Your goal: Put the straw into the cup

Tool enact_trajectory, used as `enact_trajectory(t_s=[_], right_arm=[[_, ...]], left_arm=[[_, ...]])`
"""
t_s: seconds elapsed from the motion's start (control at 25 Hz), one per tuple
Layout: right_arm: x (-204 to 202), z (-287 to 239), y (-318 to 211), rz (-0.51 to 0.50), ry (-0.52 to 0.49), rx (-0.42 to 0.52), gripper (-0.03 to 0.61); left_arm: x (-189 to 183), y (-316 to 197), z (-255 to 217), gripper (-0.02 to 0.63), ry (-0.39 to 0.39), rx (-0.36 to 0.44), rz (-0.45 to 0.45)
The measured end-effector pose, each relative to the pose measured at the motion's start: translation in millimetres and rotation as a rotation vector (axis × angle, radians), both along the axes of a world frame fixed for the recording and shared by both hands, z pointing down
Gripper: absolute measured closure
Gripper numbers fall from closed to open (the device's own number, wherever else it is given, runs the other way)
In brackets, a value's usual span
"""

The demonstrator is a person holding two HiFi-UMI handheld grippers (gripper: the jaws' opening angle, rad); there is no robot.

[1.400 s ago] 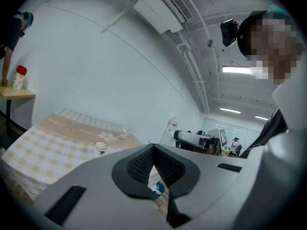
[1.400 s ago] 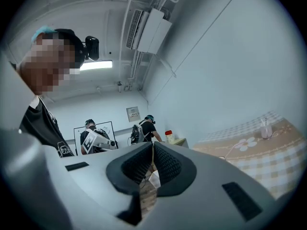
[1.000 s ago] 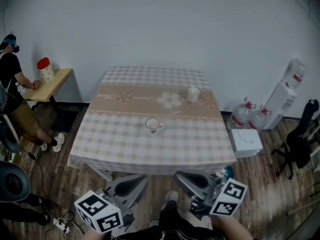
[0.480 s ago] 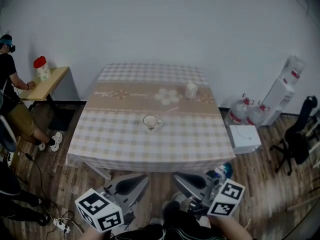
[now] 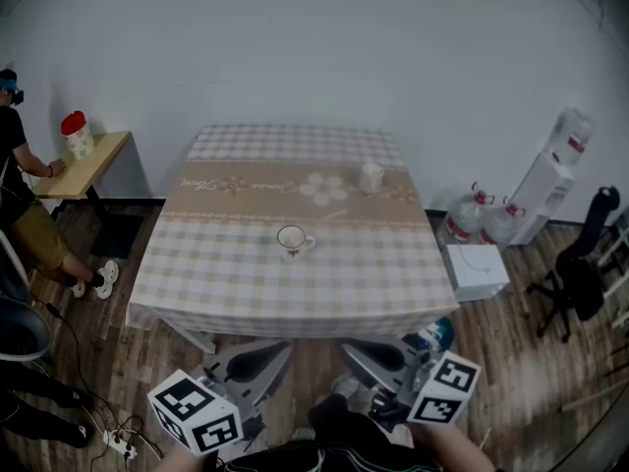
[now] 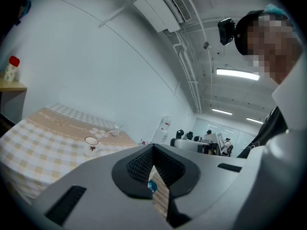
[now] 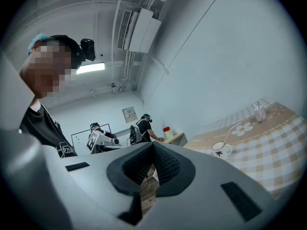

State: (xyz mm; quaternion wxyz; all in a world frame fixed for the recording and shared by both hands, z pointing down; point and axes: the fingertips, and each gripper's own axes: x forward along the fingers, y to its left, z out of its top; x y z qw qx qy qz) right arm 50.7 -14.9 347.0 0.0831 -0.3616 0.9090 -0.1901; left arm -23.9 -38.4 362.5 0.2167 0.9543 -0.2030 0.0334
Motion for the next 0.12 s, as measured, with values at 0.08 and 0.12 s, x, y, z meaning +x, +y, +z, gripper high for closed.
enact_trajectory(t_s=[0.08, 0.12], right_arm=[[-0.5, -0.8, -0.5, 0.002, 0.0, 0.0, 0.568], [-0.9, -1.0, -0.8, 0.002, 0.0, 0.0, 0.568]], left_arm=[[-1.4, -1.0, -0.2, 0.618, 0.002, -0.003, -0.002], [-2.2, -1.5, -0.3, 0.618, 0.003, -0.004, -0.004]])
